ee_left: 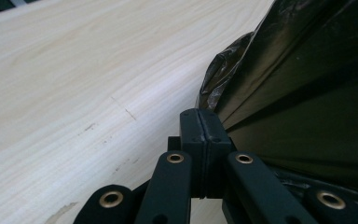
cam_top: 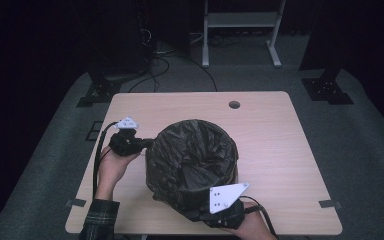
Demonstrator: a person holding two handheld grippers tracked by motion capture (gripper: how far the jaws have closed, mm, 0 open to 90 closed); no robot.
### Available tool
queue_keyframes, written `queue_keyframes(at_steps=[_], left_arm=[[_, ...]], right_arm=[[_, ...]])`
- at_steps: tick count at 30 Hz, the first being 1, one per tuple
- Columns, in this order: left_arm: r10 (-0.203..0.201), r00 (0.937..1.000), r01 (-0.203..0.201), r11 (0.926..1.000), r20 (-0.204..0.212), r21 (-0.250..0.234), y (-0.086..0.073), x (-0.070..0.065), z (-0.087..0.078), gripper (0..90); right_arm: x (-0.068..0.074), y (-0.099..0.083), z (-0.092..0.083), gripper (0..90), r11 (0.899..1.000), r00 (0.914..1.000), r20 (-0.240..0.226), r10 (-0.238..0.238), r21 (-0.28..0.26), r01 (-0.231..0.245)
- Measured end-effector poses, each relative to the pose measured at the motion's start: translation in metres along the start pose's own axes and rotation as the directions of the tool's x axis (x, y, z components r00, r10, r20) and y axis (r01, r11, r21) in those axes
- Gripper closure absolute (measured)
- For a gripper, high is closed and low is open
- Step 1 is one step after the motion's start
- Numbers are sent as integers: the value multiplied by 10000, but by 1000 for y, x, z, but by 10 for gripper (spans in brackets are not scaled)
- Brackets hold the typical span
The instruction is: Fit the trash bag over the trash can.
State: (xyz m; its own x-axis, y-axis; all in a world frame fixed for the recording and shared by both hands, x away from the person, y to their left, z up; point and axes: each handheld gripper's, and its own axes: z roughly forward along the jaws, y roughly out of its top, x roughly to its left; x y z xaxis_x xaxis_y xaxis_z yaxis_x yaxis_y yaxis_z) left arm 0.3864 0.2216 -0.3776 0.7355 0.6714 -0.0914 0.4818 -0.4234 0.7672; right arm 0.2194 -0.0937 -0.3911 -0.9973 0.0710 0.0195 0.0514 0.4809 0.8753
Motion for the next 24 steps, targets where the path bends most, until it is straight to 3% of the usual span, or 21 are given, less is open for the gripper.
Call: queue_keyframes(at_steps=[6, 11, 16, 18, 20, 21, 22, 24], left_arm=[[-130, 9999, 128, 9996, 100, 252, -8, 2, 11, 896], [-28, 10000, 21, 9965, 75, 840, -14, 1, 25, 897], [32, 9999, -11, 9869, -127, 1616, -21, 1, 42, 896], [-52, 10000, 55, 9828, -25, 1847, -26, 1, 51, 894], [-54, 10000, 49, 9825, 22, 1864, -29, 1, 54, 877], [-235, 9996, 202, 9865, 181, 1626, -29, 1, 52, 857], [-268, 9993, 227, 9886, 256, 1485, -28, 2, 50, 828], [-158, 9998, 141, 9931, 144, 1161, -25, 2, 42, 763]], right_arm=[[-6, -32, -3, 900, 9984, 9984, -34, 559, -2, -559], [-15, -53, -2, 900, 9947, 9950, 104, 993, 246, -995], [-20, -65, -1, 900, 9892, 9914, 216, 1288, 683, -1300], [-21, -70, 1, 900, 9854, 9897, 306, 1399, 942, -1422], [-22, -74, 1, 900, 9831, 9883, 397, 1473, 1038, -1507], [-22, -75, -1, 900, 9835, 9879, 367, 1504, 961, -1533], [-22, -74, -4, 794, 9853, 9879, 435, 1487, 785, -1518], [-22, -70, -10, 723, 9846, 9857, 290, 1657, 521, -1670]])
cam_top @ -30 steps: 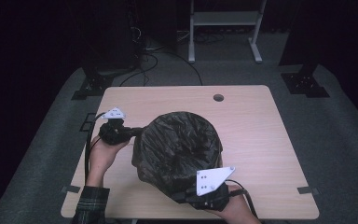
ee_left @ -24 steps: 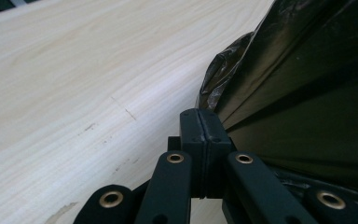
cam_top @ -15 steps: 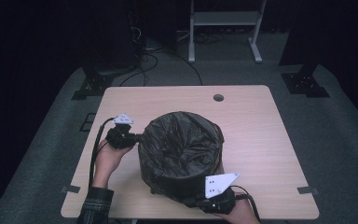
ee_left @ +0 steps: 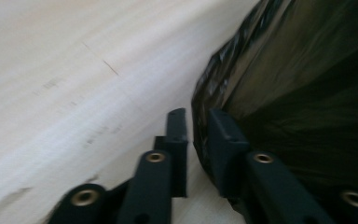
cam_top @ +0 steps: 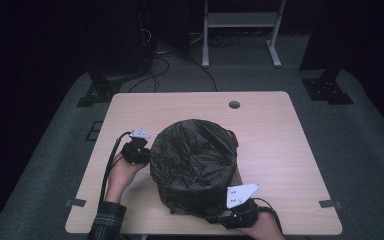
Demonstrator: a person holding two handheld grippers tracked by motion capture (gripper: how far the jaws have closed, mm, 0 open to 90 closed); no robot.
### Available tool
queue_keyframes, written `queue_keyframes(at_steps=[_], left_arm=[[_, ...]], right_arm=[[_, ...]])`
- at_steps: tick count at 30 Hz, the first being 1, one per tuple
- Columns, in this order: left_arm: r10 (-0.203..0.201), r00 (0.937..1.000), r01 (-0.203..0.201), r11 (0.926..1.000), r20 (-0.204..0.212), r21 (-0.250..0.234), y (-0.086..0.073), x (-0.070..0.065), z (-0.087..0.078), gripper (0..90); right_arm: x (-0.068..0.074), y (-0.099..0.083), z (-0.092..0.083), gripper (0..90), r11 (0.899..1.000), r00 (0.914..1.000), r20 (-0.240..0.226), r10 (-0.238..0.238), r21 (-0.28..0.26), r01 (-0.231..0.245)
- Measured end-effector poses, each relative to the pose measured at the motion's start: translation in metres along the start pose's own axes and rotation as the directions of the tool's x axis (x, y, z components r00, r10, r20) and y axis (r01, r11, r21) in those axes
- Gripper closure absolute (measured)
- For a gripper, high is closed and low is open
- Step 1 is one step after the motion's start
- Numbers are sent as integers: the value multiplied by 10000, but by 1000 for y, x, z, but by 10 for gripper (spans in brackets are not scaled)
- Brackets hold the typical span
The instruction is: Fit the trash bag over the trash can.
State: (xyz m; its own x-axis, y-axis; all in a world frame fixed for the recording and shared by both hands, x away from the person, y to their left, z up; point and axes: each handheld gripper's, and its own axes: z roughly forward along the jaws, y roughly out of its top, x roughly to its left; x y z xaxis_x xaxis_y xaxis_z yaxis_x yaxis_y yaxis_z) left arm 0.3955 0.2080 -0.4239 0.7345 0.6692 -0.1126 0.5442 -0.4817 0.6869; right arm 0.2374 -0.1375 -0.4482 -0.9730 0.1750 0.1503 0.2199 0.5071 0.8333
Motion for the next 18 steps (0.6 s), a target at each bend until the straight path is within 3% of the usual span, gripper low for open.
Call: queue_keyframes(at_steps=[3, 7, 12, 18], left_arm=[[152, 9999, -149, 9977, 37, -661, 2, 2, -18, 662], [342, 9992, -319, 9933, 188, -1111, 0, 0, -36, 489], [787, 9966, -810, 9912, -258, -1051, -14, -9, -49, 299], [1014, 9932, -1070, 9887, -577, -1046, -39, -18, -57, 148]], right_arm=[[4, 6, -13, 658, 9995, 10000, 24, -47, -301, 47], [8, 11, -30, 559, 9980, 10000, -42, 25, -639, -27], [19, 23, -61, 456, 9940, 9999, -165, 49, -1095, -67], [18, 47, -94, 322, 9866, 9991, 386, 165, -1626, -100]])
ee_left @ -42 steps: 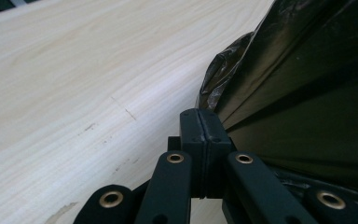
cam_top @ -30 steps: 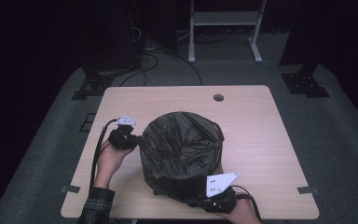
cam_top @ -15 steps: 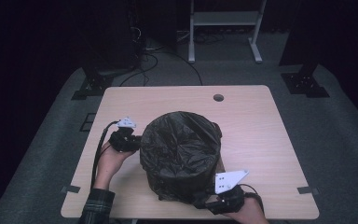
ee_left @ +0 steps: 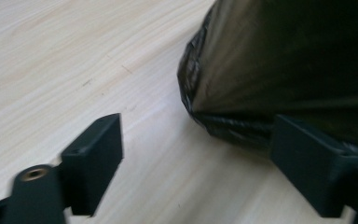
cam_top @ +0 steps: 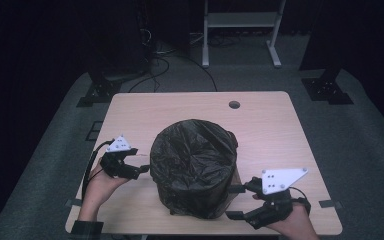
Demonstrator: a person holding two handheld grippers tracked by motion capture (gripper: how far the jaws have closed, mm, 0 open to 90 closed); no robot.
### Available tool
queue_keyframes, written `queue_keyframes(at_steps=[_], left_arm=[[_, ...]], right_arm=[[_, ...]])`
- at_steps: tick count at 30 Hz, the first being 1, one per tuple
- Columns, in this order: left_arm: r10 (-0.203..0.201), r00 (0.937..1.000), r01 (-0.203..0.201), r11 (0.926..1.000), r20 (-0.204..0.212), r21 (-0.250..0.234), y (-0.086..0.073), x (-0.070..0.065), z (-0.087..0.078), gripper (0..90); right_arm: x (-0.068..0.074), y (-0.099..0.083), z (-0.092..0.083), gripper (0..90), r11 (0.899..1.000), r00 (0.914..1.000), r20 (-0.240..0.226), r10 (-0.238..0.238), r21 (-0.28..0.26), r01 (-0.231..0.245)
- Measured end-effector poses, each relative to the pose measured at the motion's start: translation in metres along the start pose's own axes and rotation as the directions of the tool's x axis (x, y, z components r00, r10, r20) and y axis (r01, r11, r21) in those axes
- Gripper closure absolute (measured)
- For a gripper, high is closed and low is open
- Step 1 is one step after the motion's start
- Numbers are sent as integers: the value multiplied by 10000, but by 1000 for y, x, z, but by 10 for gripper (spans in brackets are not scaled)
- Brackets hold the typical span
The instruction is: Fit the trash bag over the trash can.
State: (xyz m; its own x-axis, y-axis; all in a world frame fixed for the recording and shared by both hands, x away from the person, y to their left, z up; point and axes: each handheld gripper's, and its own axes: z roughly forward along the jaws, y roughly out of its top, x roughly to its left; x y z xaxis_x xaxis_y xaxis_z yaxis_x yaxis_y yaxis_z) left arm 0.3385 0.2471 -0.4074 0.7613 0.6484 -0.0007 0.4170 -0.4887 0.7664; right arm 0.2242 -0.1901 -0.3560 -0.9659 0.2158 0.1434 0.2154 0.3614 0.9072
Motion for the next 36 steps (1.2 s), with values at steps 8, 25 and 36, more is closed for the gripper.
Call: queue_keyframes(at_steps=[8, 25, 36], left_arm=[[444, 9988, -455, 9974, 210, 560, -26, -20, 5, 12], [1520, 9838, -1617, 9813, 951, 1042, -59, -47, 29, 0], [1369, 9801, -1519, 9835, 1437, 986, -66, -49, 37, 0]], right_arm=[[-15, 35, -20, 284, 9990, 9962, 822, -277, -331, 305], [-64, 95, 24, 138, 9853, 9838, 1441, -1065, 1485, 849], [-77, 104, 68, 133, 9190, 9849, 1117, -1324, 3862, 798]])
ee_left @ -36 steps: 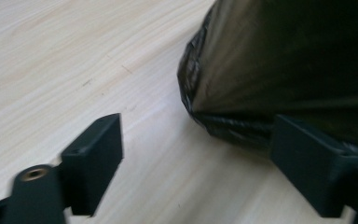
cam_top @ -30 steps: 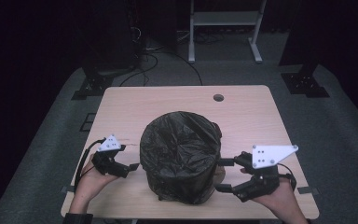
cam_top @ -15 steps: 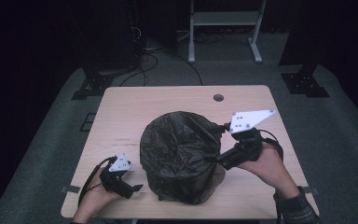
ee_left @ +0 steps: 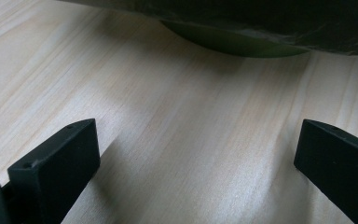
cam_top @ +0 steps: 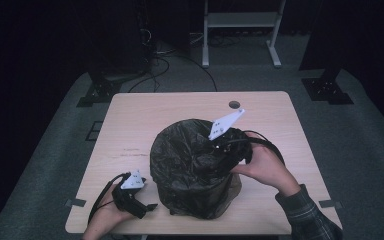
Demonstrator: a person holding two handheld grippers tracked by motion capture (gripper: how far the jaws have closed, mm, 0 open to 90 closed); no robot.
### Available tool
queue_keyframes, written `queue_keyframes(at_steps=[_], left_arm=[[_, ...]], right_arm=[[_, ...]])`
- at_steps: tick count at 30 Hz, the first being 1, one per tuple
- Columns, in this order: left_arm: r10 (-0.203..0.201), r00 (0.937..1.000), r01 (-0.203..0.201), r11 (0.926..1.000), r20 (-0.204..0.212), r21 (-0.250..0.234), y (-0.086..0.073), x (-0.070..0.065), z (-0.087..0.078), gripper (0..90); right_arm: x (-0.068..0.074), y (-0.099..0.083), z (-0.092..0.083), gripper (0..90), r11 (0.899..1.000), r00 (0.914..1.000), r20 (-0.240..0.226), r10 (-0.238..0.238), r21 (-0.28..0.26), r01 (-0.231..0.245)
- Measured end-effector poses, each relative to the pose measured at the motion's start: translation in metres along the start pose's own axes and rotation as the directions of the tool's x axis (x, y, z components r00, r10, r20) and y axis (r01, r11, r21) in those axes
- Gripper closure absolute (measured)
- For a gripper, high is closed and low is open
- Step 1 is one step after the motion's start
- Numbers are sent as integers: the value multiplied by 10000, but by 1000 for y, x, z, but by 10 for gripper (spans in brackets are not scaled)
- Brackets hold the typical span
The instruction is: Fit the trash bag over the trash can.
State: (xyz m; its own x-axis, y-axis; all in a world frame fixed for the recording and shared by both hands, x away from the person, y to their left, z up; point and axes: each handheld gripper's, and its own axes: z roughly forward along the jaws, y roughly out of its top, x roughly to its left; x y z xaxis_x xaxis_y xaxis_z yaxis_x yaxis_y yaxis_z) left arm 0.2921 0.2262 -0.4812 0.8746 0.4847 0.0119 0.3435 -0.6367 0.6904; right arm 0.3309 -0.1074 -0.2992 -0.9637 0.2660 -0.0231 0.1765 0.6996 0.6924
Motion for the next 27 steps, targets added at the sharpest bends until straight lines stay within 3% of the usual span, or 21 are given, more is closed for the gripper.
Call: queue_keyframes(at_steps=[3, 8, 13, 18, 21, 27], left_arm=[[39, 10000, -38, 9999, 46, -121, -1, 0, 0, 0], [88, 9999, -85, 9996, 84, -271, -3, 0, 0, 0], [62, 10000, -60, 9995, 78, -295, -3, 0, 1, 0], [61, 10000, -59, 9995, 76, -296, -3, 0, 1, 0], [61, 10000, -59, 9995, 76, -295, -3, 0, 1, 0], [59, 10000, -57, 9995, 77, -302, -3, 0, 1, 0]], right_arm=[[-1, 9, 11, 133, 9967, 9999, 21, -158, 790, 156], [-1, 15, 26, 131, 9868, 9993, -47, -364, 1578, 367], [1, 11, 43, 131, 9675, 9993, -292, -216, 2512, 282], [1, 13, 46, 132, 9590, 9995, -304, 10, 2834, 76], [1, 13, 44, 129, 9649, 9994, -321, -89, 2620, 170], [0, 27, 22, 92, 9878, 9991, 310, -276, 1539, 225]])
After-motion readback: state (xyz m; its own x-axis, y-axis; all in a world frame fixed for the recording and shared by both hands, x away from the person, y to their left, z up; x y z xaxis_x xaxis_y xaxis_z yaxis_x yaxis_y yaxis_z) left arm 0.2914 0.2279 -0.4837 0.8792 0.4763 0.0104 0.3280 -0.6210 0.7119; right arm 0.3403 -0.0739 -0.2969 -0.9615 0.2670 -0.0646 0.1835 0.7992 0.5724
